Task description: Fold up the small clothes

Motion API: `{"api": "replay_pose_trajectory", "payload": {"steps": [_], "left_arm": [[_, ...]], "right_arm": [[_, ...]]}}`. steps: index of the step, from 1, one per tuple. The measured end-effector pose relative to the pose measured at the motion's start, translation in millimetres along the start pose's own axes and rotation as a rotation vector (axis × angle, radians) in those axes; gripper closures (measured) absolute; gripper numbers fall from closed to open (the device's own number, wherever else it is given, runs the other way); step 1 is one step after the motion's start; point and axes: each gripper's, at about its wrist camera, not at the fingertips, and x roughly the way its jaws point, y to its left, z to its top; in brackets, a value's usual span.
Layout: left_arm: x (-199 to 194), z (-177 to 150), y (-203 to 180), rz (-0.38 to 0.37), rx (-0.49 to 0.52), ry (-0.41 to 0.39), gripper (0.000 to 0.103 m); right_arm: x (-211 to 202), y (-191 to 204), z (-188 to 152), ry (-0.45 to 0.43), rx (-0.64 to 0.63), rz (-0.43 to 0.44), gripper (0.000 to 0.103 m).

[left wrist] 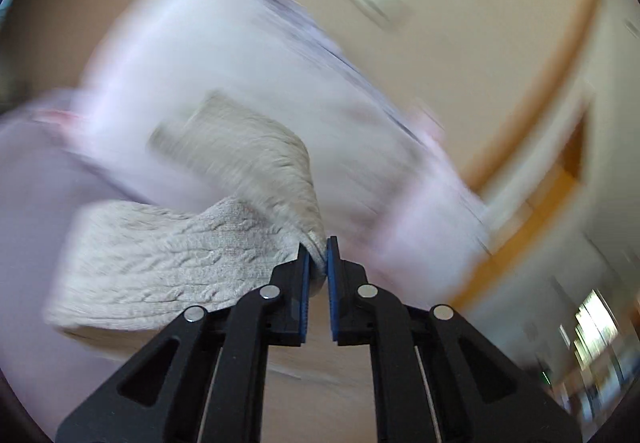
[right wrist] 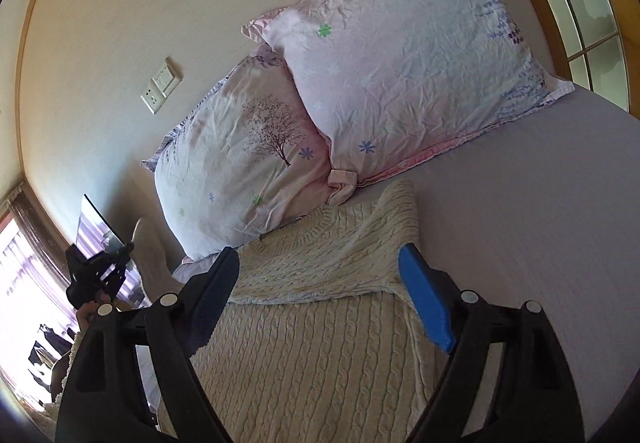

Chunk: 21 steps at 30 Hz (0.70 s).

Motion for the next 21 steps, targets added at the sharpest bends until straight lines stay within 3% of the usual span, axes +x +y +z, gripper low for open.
{"api": "replay_pose_trajectory", "payload": {"steps": [1,2,4,5,6,7,8,12,13,15,17,21], "left_arm": [[25.2,-12.2,-19.6,-0.056,0.031,0.074,0.078],[56.9,-31.0,-43.4,-0.121,0.073,0.185,0.072],[94.8,-68.0,-75.7,-0.163,0.155,0.351,0.067],[96.1,-75.5,-79.3,-0.163,0.18,0.37,0.066],[89.1,-83.3,-78.8,-0.144,0.208,0.372,0.058],[76.2,-87.2,-73.3,-0.122,0.213,0.36,0.046],[62.7,-88.2,-65.6,-0.112,0.206,0.352,0.042],[-33.4,-101.2,-13.8,-0.109,0.15,0.361,0.037],[-56.8,-110.1,-5.1,-0.093,0.149,0.367,0.031],[-106.3,-131.2,12.3,-0.039,0.132,0.365,0.027],[-148.2,-155.5,33.3,-0.016,0.054,0.361,0.026],[-173.9,-199.3,59.1,0.023,-0.063,0.398,0.027]], "right_arm": [[0.1,-2.0,-3.0,0.014,0.006,0.003,0.019],[-1.2,-2.3,-5.4,0.026,0.005,0.003,0.019],[-9.8,-4.8,-10.8,0.059,-0.004,0.021,0.019],[-15.0,-6.2,-13.0,0.094,-0.026,0.035,0.019],[-22.9,-8.6,-15.8,0.103,-0.042,0.041,0.019],[-32.8,-12.9,-20.7,0.12,-0.061,0.045,0.017],[-38.1,-17.4,-24.2,0.135,-0.067,0.054,0.017],[-57.1,-39.9,-59.4,0.318,-0.02,0.252,0.016],[-61.5,-42.0,-71.7,0.374,-0.022,0.287,0.017],[-70.1,-43.1,-92.4,0.45,-0.033,0.328,0.017],[-74.4,-45.9,-111.0,0.524,-0.008,0.355,0.017],[-64.6,-58.0,-138.9,0.631,0.058,0.342,0.017]]}}
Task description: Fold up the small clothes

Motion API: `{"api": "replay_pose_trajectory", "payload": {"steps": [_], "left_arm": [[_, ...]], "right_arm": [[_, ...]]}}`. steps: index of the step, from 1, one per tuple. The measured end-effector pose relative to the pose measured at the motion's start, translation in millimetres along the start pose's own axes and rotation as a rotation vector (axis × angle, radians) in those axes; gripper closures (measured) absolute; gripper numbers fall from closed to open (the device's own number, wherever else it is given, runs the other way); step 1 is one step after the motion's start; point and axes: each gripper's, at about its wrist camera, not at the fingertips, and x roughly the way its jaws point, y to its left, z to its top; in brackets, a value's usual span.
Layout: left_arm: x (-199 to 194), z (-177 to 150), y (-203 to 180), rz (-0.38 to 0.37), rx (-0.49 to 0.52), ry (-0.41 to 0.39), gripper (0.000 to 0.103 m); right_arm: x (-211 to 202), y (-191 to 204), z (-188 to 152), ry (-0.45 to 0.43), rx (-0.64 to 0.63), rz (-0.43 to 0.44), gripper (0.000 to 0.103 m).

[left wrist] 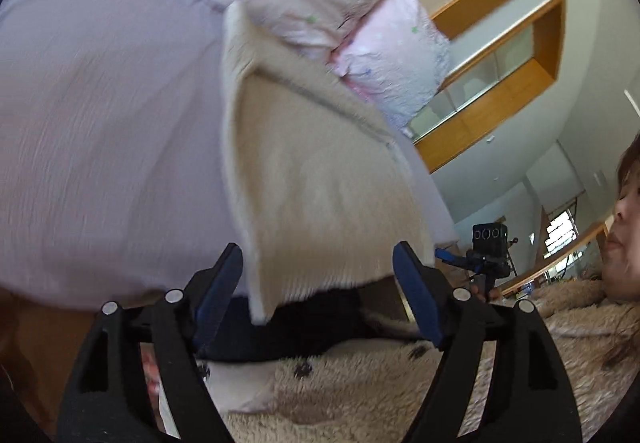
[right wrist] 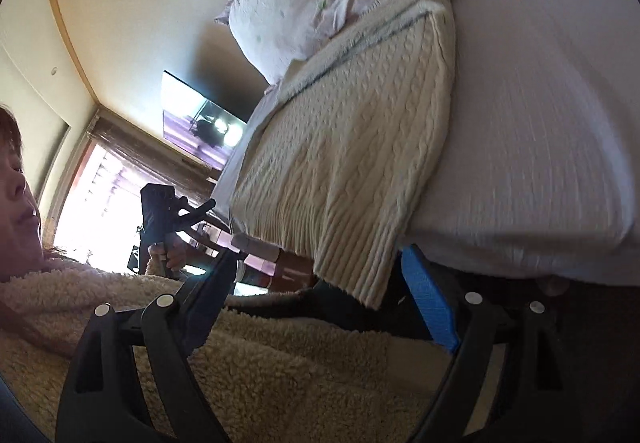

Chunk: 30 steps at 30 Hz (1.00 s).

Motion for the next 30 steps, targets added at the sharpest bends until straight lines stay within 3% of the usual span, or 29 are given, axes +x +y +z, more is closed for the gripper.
{"api": "replay_pose_trajectory", "payload": {"steps": [3,5,8,11,12,13,15,18,20,24,28,30], "left_arm": [[13.3,-13.9,13.1,0.005,-0.034,0.053,0.027],[24.7,-17.4,22.2,-0.024,-0.07,0.061,0.027],[48.3,-14.3,34.3,-0.085,-0.135,0.06,0.034],[64.7,-12.3,39.1,-0.1,-0.174,0.071,0.047],[66.9,-12.3,39.9,-0.11,-0.185,0.07,0.06],[69.8,-12.4,40.2,-0.124,-0.198,0.065,0.08],[71.3,-13.5,39.0,-0.149,-0.205,0.053,0.095],[59.2,-7.2,19.5,-0.174,-0.165,0.018,0.096],[40.3,11.5,0.3,-0.195,-0.102,-0.043,0.096],[25.4,84.3,-27.5,-0.15,0.01,-0.156,0.096],[47.6,178.6,-23.6,-0.062,0.007,-0.281,0.096],[73.1,225.8,-13.9,0.013,-0.016,-0.33,0.096]], "right_arm": [[15.0,-17.9,-1.6,0.007,0.076,0.052,0.019],[24.2,-23.4,-0.9,-0.011,0.097,0.13,0.024],[33.5,-28.1,3.0,-0.026,0.114,0.193,0.037],[42.7,-27.7,4.6,-0.028,0.114,0.222,0.055],[45.1,-25.6,5.0,-0.031,0.099,0.221,0.073],[46.2,-22.5,5.3,-0.038,0.078,0.218,0.092],[43.7,-14.1,8.3,-0.063,0.037,0.222,0.094],[28.9,11.2,23.5,-0.114,-0.043,0.238,0.095],[16.3,31.6,43.8,-0.158,-0.117,0.23,0.095],[-2.8,67.8,120.7,-0.293,-0.25,0.172,0.095],[2.9,61.5,214.1,-0.426,-0.218,0.099,0.095],[16.6,43.8,266.4,-0.498,-0.14,0.013,0.095]]}}
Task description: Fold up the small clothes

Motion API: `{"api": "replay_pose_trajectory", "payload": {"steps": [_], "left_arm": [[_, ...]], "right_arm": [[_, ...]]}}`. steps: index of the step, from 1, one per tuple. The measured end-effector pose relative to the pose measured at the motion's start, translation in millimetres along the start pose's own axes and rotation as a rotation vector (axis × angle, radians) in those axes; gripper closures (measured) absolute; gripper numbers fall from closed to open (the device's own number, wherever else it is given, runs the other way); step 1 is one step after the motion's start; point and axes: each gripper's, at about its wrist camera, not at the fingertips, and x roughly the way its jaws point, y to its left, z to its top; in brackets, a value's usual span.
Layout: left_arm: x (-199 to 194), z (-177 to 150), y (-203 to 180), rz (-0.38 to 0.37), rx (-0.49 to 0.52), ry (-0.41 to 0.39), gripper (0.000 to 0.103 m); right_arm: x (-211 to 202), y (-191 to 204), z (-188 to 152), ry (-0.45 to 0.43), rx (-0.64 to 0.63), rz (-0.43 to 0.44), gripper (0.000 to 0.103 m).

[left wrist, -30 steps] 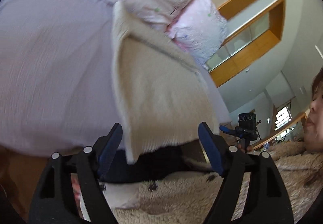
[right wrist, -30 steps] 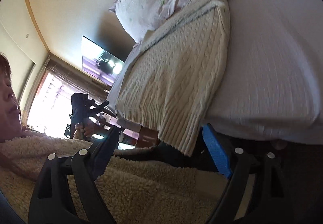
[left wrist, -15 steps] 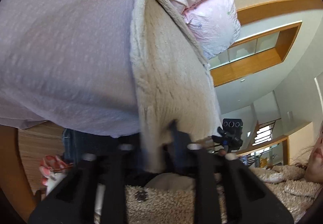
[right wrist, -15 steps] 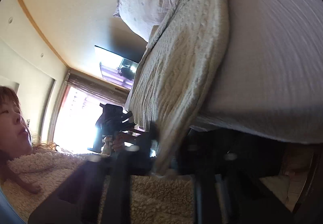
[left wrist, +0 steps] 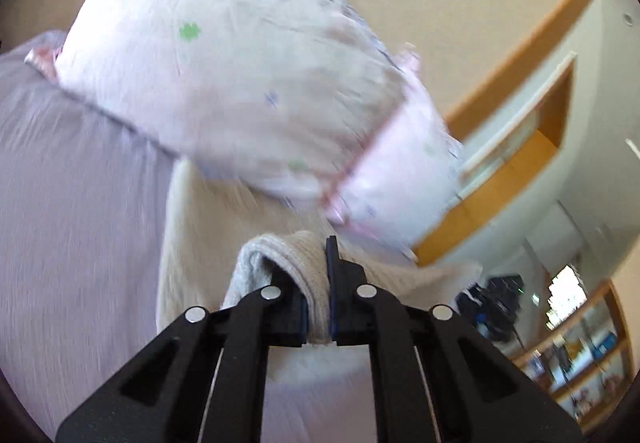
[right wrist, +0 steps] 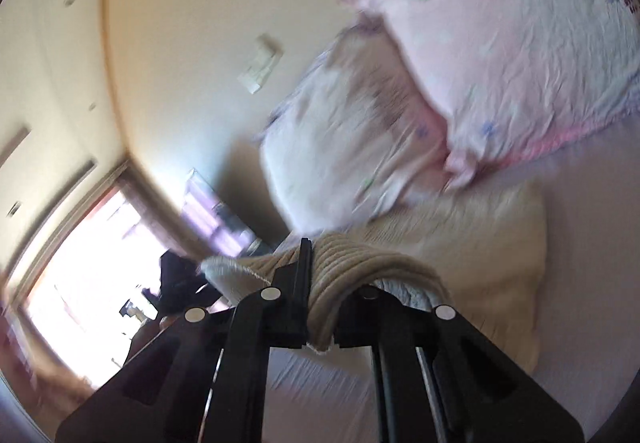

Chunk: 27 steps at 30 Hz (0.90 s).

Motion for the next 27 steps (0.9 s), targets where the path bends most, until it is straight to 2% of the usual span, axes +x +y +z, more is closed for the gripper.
{"api": "replay_pose_trajectory", "payload": {"steps": [2,3,4,5,6,7,9,10,12,15,16,20,22,23,24,26,27], "left_arm": [[36.4,21.1,8.9,0.079,-0.018,-0.02,0.096],[59.5,28.3,19.8,0.113,-0.043,-0.005,0.095],[78.6,32.5,26.8,0.141,-0.065,0.023,0.093],[90.1,32.6,34.0,0.173,-0.092,0.047,0.091],[97.6,31.2,39.1,0.179,-0.126,0.063,0.081],[96.2,27.9,42.4,0.16,-0.146,0.069,0.06],[78.8,23.1,41.9,0.166,-0.142,0.038,0.026],[67.1,21.8,41.1,0.182,-0.128,0.01,0.021],[49.4,21.3,41.6,0.229,-0.097,-0.009,0.021],[47.5,18.9,66.1,0.296,-0.109,0.07,0.024],[50.4,17.3,74.9,0.302,-0.127,0.099,0.029],[71.8,-0.4,96.9,0.305,-0.193,0.212,0.04],[76.2,-2.4,93.6,0.303,-0.171,0.196,0.045],[78.2,-3.8,93.5,0.285,-0.18,0.199,0.051],[83.1,-6.9,96.0,0.251,-0.22,0.223,0.075],[83.6,-10.7,98.8,0.235,-0.284,0.203,0.08],[82.4,-10.3,97.4,0.189,-0.325,0.193,0.083]], "right_arm": [[29.4,-24.3,20.6,-0.029,0.039,-0.137,0.095],[41.4,-38.9,23.8,-0.02,0.069,-0.212,0.092],[62.5,-56.9,27.9,0.023,0.134,-0.294,0.086],[72.5,-67.8,26.1,0.053,0.176,-0.334,0.078],[76.7,-76.7,21.2,0.07,0.215,-0.369,0.051],[76.4,-80.1,18.3,0.062,0.23,-0.383,0.023],[59.4,-74.1,12.7,-0.039,0.174,-0.329,0.005],[48.1,-70.2,9.6,-0.1,0.133,-0.301,0.004],[37.0,-70.4,6.5,-0.15,0.125,-0.244,0.002],[30.9,-76.9,5.1,-0.148,0.157,-0.186,0.001],[29.6,-76.2,4.9,-0.142,0.155,-0.188,0.001],[30.3,-78.5,6.0,-0.13,0.155,-0.186,0.001],[30.8,-80.6,4.3,-0.131,0.168,-0.173,0.001],[30.0,-82.2,4.8,-0.131,0.18,-0.156,0.001],[27.7,-82.2,4.5,-0.13,0.185,-0.147,0.001],[25.8,-82.3,6.1,-0.124,0.195,-0.12,0.001],[24.0,-81.5,6.8,-0.122,0.193,-0.111,0.001]]}}
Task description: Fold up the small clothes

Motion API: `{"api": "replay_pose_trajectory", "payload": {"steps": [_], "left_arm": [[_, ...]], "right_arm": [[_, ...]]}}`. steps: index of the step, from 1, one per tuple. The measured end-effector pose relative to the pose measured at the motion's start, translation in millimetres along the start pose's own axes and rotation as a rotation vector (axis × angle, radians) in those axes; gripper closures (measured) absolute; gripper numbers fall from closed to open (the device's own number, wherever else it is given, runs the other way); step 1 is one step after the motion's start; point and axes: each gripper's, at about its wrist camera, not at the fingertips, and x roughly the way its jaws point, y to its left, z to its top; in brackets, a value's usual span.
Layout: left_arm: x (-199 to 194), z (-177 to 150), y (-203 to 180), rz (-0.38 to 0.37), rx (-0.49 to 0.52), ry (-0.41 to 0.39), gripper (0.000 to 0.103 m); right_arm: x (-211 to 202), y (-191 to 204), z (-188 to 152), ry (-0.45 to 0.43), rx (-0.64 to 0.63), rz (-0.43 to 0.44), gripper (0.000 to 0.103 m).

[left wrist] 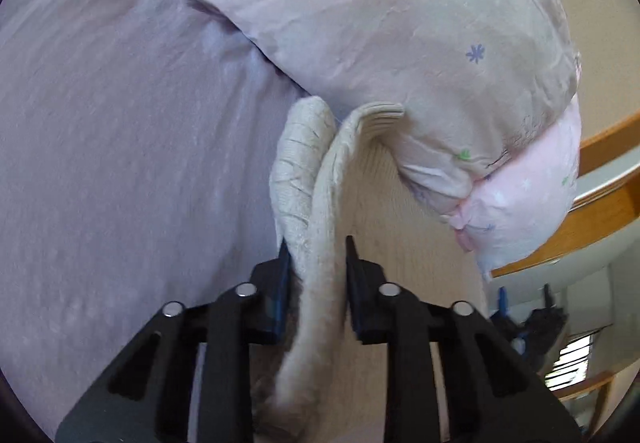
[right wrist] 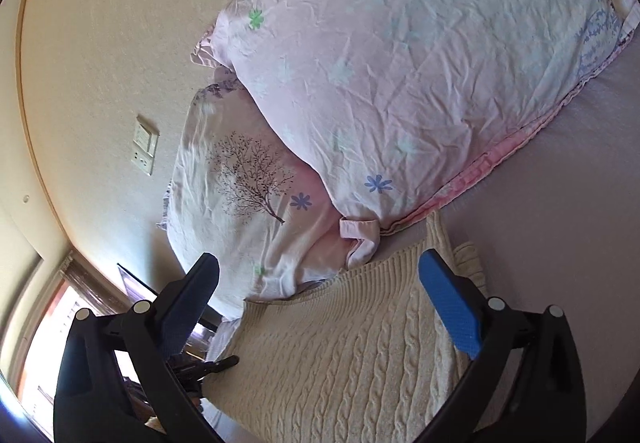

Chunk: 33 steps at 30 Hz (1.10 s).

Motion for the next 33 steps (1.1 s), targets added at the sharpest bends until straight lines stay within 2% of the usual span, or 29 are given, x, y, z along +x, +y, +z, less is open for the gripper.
{"api": "replay_pose_trajectory", "payload": {"steps": [2,5,7,9,11,12,13,14,15,16,17,18,20,22,23,25,27,29,31,33], "left_arm": [[-7.0,-0.9,-14.6,-0.12,-0.046,-0.017,0.085],[-9.1,-11.1,-79.1,-0.255,0.037,-0.032,0.086],[8.9,-24.5,-135.9,-0.382,0.098,0.001,0.087],[46.8,-45.5,-187.7,-0.507,0.12,0.069,0.087],[92.5,-67.3,-226.7,-0.578,0.128,0.169,0.082],[116.5,-78.4,-241.4,-0.616,0.113,0.241,0.074],[132.5,-86.5,-249.5,-0.659,0.088,0.304,0.074],[137.4,-90.0,-252.9,-0.673,0.082,0.327,0.071],[132.3,-91.5,-253.7,-0.665,0.104,0.312,0.058],[122.8,-89.7,-252.1,-0.639,0.139,0.27,0.041],[109.5,-85.7,-248.4,-0.591,0.186,0.21,0.034],[93.8,-79.9,-243.2,-0.498,0.246,0.128,0.028],[73.3,-69.7,-228.1,-0.273,0.34,0.016,0.026],[69.5,-63.1,-209.9,-0.116,0.363,-0.01,0.023],[72.1,-61.6,-201.0,-0.069,0.357,0.004,0.023],[86.8,-61.7,-180.5,-0.016,0.316,0.098,0.023],[101.0,-70.1,-169.5,0.012,0.288,0.158,0.023],[106.8,-78.4,-164.5,0.014,0.296,0.165,0.023],[106.9,-83.9,-161.1,-0.003,0.303,0.171,0.023],[108.8,-88.3,-161.5,-0.007,0.305,0.173,0.022]], "right_arm": [[-5.6,3.6,2.4,-0.009,-0.014,0.012,0.001],[-19.1,8.9,9.2,-0.048,-0.039,0.03,0.001],[-29.5,11.2,14.3,-0.084,-0.059,0.029,0.001],[-39.2,10.4,19.1,-0.11,-0.091,-0.002,0.001],[-47.0,4.4,23.9,-0.115,-0.101,-0.057,0.001],[-49.4,0.7,25.5,-0.112,-0.096,-0.069,0.001],[-52.6,-4.6,28.8,-0.1,-0.08,-0.081,0.001],[-54.5,-8.9,30.6,-0.088,-0.064,-0.082,0.001],[-56.0,-13.3,32.8,-0.073,-0.042,-0.078,0.001],[-56.5,-16.9,34.3,-0.059,-0.025,-0.075,0.001],[-53.9,-21.0,36.0,-0.027,-0.001,-0.078,0.001],[-49.2,-24.4,35.6,0.009,0.019,-0.086,0.001],[-33.3,-32.8,31.7,0.108,0.051,-0.124,0.001],[-15.5,-40.9,23.1,0.207,0.075,-0.177,0.001],[-5.4,-45.4,17.8,0.259,0.088,-0.193,0.001],[6.9,-48.4,10.1,0.316,0.092,-0.207,0.007],[11.0,-44.7,6.6,0.317,0.058,-0.236,0.011],[4.6,-36.5,8.3,0.26,0.009,-0.27,0.018],[-1.1,-27.2,10.8,0.227,-0.03,-0.238,0.026],[5.0,-19.1,6.2,0.258,-0.074,-0.213,0.032]]}}
